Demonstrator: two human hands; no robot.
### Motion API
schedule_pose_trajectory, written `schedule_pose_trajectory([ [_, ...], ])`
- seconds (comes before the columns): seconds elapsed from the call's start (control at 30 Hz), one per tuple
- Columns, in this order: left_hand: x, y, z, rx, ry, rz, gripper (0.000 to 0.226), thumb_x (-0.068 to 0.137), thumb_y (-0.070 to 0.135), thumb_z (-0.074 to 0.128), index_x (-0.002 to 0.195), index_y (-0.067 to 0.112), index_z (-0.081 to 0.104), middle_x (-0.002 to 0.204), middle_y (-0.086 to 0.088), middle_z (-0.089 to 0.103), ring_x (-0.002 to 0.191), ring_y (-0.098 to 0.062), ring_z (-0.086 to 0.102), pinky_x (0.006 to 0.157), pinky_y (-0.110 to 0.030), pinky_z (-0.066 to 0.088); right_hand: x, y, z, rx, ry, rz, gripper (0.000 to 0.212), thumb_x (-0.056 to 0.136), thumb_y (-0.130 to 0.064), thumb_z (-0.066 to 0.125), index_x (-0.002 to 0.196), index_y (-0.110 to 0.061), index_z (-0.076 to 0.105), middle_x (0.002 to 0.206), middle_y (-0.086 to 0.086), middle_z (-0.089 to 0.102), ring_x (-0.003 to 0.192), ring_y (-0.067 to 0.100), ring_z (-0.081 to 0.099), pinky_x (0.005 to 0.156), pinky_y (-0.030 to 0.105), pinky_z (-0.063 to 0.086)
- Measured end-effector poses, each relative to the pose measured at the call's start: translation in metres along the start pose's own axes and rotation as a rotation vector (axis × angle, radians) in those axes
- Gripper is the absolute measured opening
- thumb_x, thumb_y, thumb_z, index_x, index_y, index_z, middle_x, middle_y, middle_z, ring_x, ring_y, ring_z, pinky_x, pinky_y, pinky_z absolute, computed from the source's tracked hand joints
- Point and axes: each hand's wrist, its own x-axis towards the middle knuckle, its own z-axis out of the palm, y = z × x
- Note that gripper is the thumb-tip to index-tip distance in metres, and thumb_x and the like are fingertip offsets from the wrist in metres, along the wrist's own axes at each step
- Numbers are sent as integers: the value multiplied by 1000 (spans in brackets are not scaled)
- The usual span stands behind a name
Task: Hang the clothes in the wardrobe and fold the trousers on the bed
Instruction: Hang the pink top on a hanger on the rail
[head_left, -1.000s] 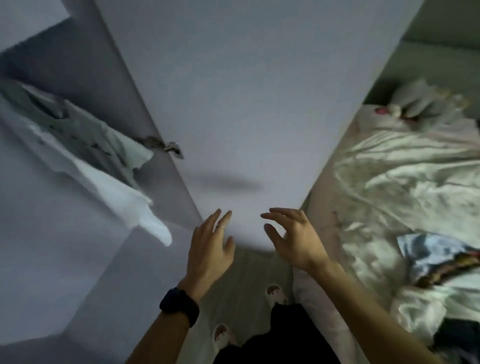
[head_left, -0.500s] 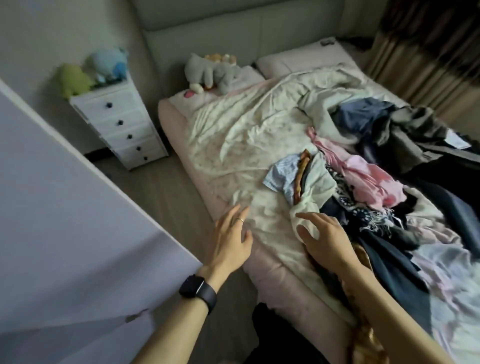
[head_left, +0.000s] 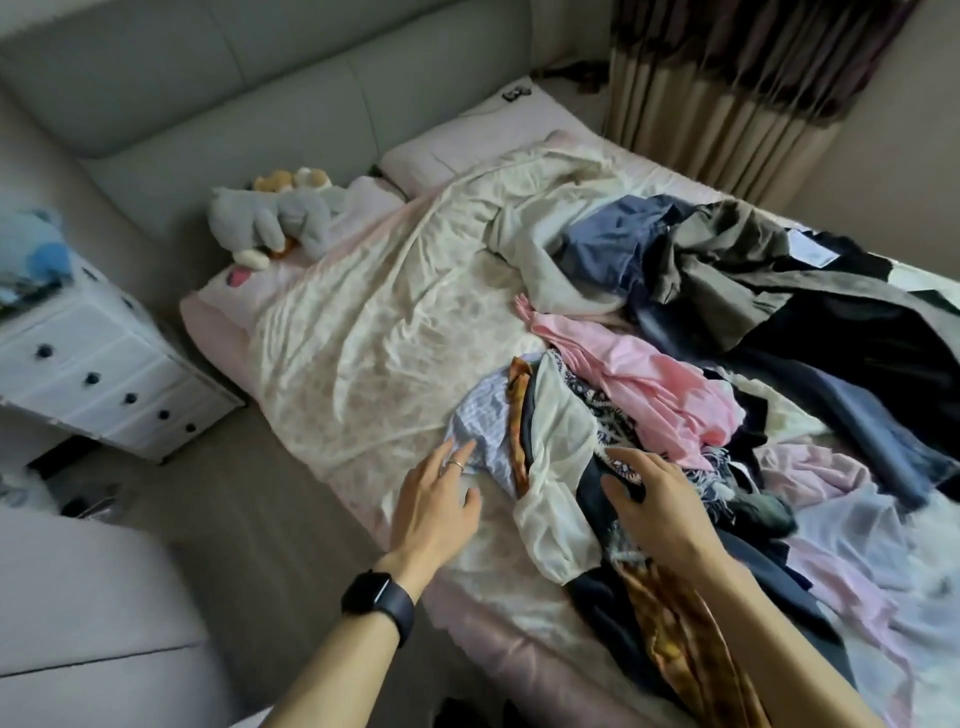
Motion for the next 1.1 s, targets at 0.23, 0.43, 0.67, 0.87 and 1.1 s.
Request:
schedule_pose_trajectory([
  [0.23, 113, 14, 11, 73, -78, 92, 57, 99, 28, 53, 154, 25, 38, 164, 4, 25, 147, -19, 30, 120, -36, 26, 94, 21, -13, -68, 26, 66, 40, 95, -33, 62, 133, -23, 61, 134, 3, 63, 123, 28, 56, 97, 36, 46],
  [0.43, 247, -2, 40, 201, -185, 109, 60, 100, 34, 48, 157, 28, 29, 166, 1, 18, 151, -18, 19, 123, -43, 17, 197, 44, 3, -97, 20, 182, 41, 97, -37, 57, 136, -22, 58, 138, 3, 62, 124, 23, 57, 99, 40, 50],
  [0.67, 349, -55, 101, 306, -275, 52, 58, 104, 49, 31, 158, 31, 25, 168, 3, 11, 153, -19, 8, 123, -46, 10, 310, 86, 41, -212, -35, 366, 55, 100, -57, 46, 143, -23, 46, 149, 9, 46, 119, 31, 59, 91, 42, 50],
  [0.87, 352, -85, 149, 396, -222, 38, 60, 102, 56, 19, 159, 39, 15, 168, 13, 4, 154, -10, -4, 121, -53, -8, 354, 116, 83, -363, -87, 410, 38, 101, -35, 53, 138, -30, 52, 129, 10, 60, 98, 30, 66, 68, 40, 56],
  [1.1, 362, -82, 137, 346, -423, -29, 59, 104, 54, 16, 160, 35, 13, 168, 12, 1, 154, -12, -4, 123, -53, -2, 327, 103, 70, -224, 84, 337, 49, 93, -51, 44, 113, -14, 69, 97, 12, 66, 73, 28, 56, 64, 32, 40],
])
